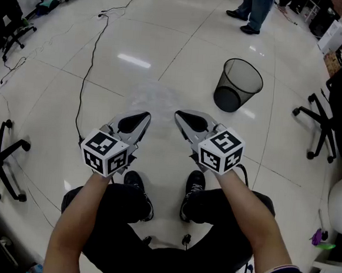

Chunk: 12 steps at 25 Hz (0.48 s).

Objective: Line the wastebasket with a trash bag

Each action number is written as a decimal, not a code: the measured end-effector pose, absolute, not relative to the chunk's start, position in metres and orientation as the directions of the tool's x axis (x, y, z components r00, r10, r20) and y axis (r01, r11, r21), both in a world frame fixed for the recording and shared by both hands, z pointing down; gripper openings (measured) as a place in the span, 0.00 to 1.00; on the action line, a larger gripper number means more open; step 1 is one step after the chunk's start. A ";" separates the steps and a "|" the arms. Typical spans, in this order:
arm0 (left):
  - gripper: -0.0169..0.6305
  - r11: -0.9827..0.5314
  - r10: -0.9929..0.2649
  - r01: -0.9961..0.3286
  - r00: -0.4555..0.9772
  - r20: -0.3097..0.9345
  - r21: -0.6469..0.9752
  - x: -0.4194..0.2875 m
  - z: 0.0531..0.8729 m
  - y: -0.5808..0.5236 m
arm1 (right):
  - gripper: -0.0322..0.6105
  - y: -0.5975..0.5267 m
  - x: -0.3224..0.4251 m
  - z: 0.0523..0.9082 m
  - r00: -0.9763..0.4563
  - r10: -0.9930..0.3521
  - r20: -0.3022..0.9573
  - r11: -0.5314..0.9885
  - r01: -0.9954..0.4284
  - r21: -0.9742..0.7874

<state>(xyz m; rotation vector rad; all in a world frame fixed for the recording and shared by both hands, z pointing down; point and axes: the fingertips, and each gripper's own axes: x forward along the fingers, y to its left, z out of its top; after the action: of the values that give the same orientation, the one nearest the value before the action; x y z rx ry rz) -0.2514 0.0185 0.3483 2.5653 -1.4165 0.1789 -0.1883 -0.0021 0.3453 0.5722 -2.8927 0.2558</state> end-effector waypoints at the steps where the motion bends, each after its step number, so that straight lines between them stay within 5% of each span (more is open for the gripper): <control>1: 0.04 -0.518 -0.822 -0.847 0.531 0.208 0.116 -0.251 0.349 0.018 | 0.05 -0.004 -0.188 0.346 -0.908 -0.361 0.212 0.910 -0.392 -0.131; 12: 0.04 -0.449 -0.844 -0.888 0.459 0.277 0.101 -0.276 0.377 0.000 | 0.05 -0.031 -0.190 0.355 -0.898 -0.362 0.249 0.911 -0.397 -0.110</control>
<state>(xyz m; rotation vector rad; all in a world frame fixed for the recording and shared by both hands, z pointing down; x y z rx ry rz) -0.2759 0.0002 0.3770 2.4780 -1.4982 0.2728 -0.1898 -0.0306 0.3545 0.5738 -2.8502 0.2331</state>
